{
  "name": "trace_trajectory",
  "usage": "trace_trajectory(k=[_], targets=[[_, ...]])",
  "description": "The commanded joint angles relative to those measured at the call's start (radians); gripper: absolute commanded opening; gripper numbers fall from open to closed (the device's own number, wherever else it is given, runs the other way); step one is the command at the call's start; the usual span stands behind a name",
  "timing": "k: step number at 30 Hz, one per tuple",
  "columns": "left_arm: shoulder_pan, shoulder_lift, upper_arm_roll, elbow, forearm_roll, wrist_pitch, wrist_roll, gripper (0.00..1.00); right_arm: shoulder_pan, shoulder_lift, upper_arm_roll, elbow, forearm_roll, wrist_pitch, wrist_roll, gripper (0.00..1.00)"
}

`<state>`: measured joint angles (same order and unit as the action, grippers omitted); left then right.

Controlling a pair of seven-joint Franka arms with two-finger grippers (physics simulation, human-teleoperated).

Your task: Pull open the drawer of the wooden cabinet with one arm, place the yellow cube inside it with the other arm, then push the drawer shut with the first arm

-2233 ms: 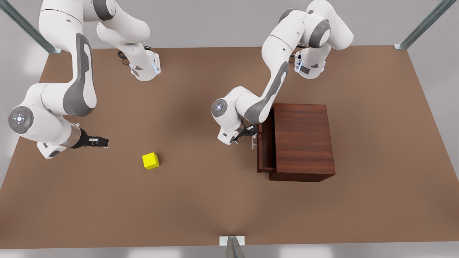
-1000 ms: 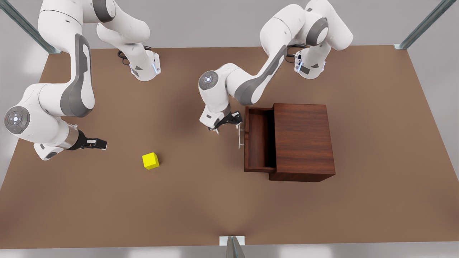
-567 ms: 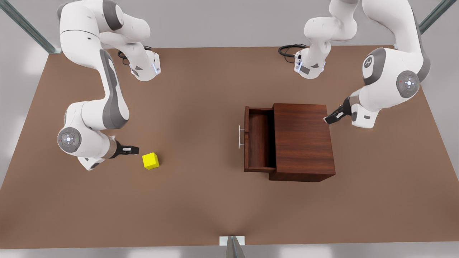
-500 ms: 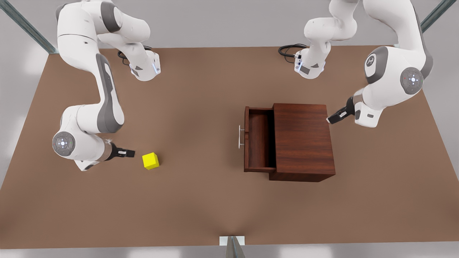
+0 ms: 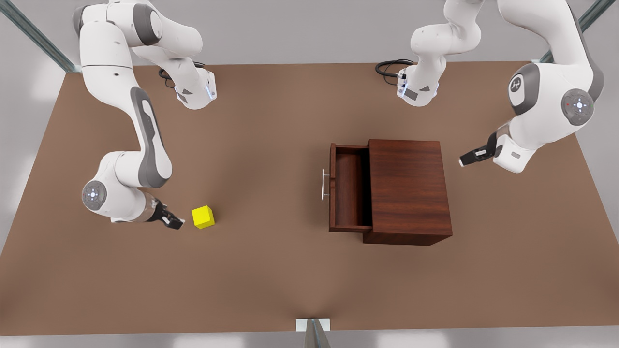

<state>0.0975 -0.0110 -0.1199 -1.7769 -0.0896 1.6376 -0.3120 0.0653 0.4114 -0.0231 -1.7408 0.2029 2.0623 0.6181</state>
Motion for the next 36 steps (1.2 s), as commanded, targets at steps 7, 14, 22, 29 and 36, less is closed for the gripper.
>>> trace_trajectory(k=[7, 14, 22, 29, 36], targets=[[-0.144, -0.006, 0.006, -0.015, 0.039, -0.024, 0.237, 1.0, 0.011, 0.079, 0.002, -0.025, -0.094, 0.128, 0.538, 1.0], [-0.213, 0.026, 0.005, 0.028, 0.06, -0.021, 0.229, 1.0, 0.007, 0.009, 0.0, -0.209, -0.016, 0.381, 0.479, 1.0], [-0.245, 0.02, 0.006, 0.116, 0.039, -0.022, 0.307, 1.0, 0.025, -0.006, 0.002, -0.252, 0.029, 0.371, 0.434, 1.0], [-0.378, -0.085, -0.02, 0.188, 0.051, -0.018, 0.375, 1.0, 0.05, 0.038, 0.0, -0.25, 0.052, 0.384, 0.442, 1.0], [-0.357, -0.012, -0.01, 0.315, 0.013, -0.105, 0.392, 1.0, 0.05, 0.067, -0.001, -0.253, 0.052, 0.4, 0.453, 1.0]])
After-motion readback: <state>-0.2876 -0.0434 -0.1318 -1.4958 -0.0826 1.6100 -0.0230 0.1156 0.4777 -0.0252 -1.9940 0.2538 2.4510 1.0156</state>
